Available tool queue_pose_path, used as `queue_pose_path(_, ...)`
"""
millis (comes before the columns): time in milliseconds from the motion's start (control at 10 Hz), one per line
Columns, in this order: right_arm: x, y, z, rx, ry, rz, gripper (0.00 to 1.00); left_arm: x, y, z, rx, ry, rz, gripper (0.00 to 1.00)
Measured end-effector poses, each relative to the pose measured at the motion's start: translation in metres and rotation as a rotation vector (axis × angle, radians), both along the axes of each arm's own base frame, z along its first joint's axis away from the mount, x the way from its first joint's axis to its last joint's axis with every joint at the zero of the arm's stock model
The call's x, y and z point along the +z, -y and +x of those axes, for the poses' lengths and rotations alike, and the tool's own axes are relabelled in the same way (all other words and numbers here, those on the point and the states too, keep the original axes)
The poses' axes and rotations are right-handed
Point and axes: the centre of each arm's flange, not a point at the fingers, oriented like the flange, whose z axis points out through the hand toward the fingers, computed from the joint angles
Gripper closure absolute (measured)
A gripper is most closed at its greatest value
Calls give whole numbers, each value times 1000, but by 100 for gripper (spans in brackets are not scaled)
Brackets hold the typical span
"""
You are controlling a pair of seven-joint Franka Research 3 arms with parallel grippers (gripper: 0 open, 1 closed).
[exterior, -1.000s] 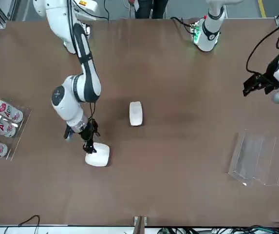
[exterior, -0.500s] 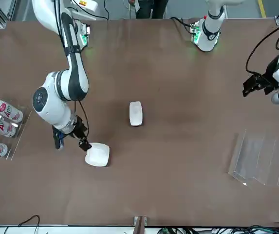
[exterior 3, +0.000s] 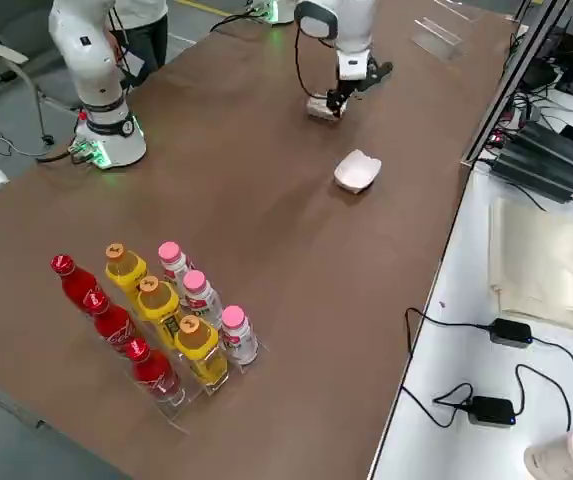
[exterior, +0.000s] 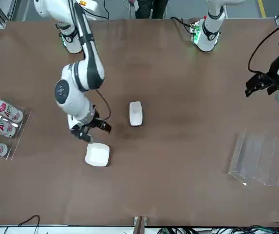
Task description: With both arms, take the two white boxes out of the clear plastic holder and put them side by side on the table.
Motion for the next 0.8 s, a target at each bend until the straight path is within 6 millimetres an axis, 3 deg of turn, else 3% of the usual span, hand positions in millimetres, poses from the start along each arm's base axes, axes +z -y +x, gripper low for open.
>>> queue_pose_path(200,-5,-45,-20,76,74,13,0,7,3,0,-7,14,-1,0)
queue_pose_path(400,-36,-82,-53,140,155,5,0,15,6,0,-12,31,-3,0)
queue_pose_path(600,-68,-91,-73,196,177,-21,0,18,6,-1,-12,38,-3,0)
queue_pose_path(800,-78,-89,-79,211,202,-31,1,18,6,0,-11,38,-8,0)
